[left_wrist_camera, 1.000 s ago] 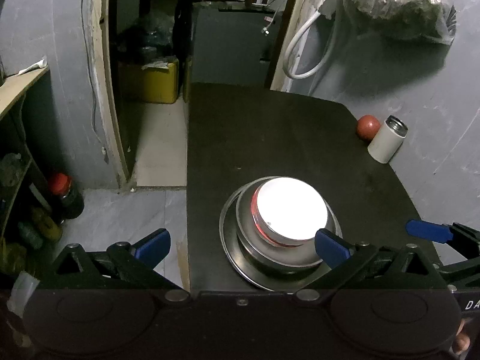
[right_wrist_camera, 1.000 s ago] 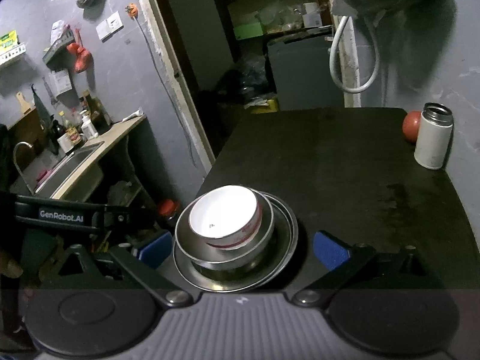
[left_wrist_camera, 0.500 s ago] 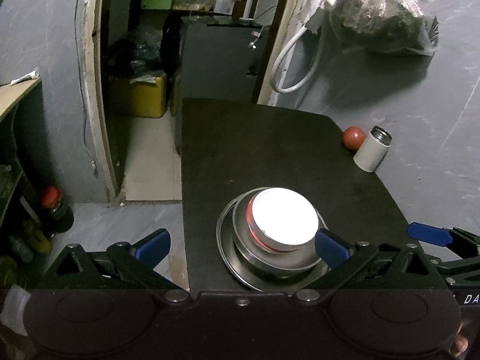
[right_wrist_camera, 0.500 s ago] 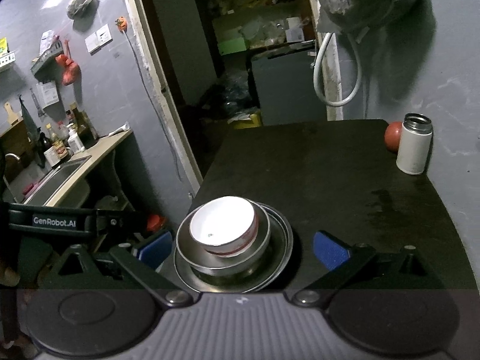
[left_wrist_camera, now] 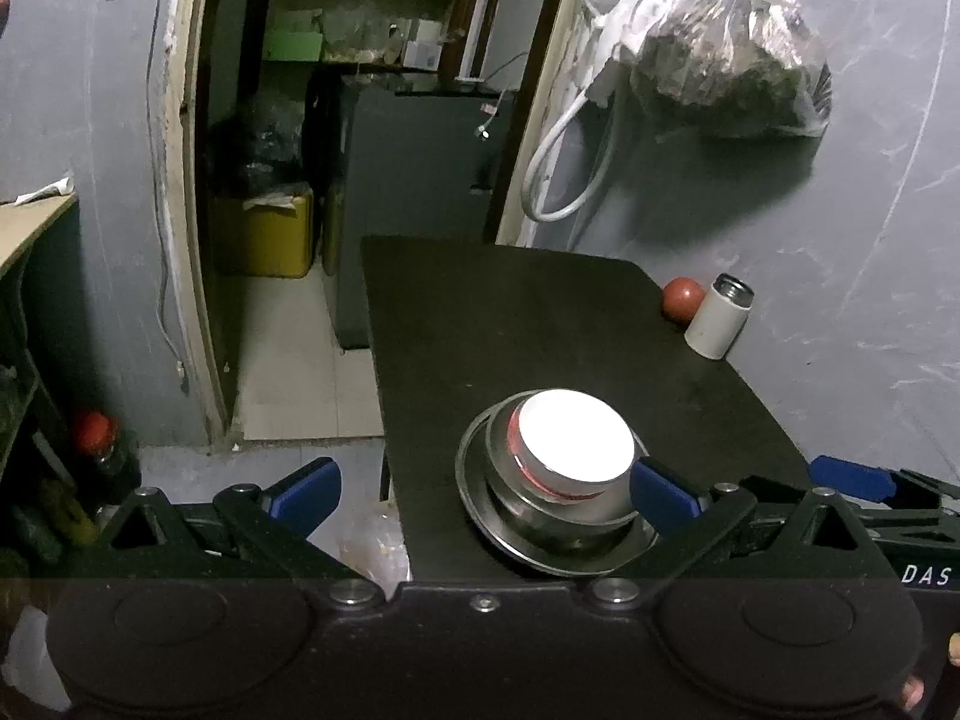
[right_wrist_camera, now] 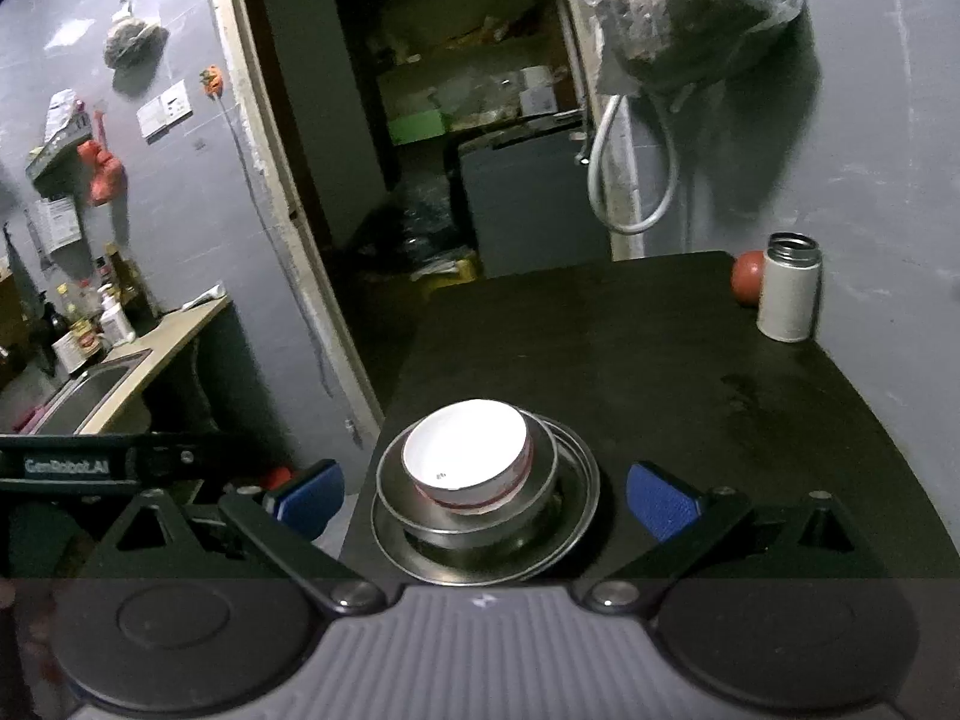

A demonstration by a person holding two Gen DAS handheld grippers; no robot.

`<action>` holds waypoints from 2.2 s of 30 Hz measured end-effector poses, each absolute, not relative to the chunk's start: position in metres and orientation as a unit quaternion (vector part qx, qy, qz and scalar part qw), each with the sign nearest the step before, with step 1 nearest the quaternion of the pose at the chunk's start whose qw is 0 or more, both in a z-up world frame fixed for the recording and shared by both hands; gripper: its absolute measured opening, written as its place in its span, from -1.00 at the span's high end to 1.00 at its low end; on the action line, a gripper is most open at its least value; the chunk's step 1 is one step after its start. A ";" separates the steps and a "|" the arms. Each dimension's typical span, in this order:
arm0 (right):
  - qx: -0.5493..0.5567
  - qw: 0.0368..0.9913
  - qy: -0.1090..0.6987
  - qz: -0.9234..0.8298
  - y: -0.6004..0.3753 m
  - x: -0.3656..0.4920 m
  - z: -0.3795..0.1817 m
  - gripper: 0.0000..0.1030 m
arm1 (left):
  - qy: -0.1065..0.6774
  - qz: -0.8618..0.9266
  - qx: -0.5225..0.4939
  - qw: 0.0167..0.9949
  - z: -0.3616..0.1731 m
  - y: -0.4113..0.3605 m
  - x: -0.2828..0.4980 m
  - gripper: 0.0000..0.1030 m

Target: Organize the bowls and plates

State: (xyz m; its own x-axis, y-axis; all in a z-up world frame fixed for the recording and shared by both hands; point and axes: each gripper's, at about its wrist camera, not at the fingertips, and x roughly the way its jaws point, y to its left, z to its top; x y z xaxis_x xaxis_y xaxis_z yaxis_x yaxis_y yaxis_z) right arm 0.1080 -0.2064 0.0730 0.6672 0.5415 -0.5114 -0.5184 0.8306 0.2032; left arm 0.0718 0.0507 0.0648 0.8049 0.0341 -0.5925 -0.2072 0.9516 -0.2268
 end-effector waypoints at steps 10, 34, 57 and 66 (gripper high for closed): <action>0.035 0.925 0.283 0.252 -0.205 0.060 0.068 -0.99 | 0.299 0.045 -0.127 0.945 0.060 0.060 0.029 -0.98; 0.030 0.934 0.298 0.194 -0.225 -0.012 0.048 -0.99 | 0.308 0.005 -0.114 0.944 0.039 0.053 -0.026 -0.98; 0.027 0.925 0.326 0.193 -0.230 -0.012 0.034 -0.99 | 0.323 -0.011 -0.097 0.941 0.031 0.046 -0.024 -0.98; 0.027 0.924 0.327 0.194 -0.230 -0.010 0.034 -0.99 | 0.324 -0.010 -0.096 0.941 0.030 0.045 -0.025 -0.98</action>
State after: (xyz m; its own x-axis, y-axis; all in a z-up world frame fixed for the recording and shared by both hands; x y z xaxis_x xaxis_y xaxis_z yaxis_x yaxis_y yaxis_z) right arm -0.0098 -0.2302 0.0338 0.7108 0.3773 -0.5936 -0.3415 0.9229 0.1778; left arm -0.0251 0.0454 0.0296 0.7902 -0.0812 -0.6075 -0.0432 0.9813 -0.1873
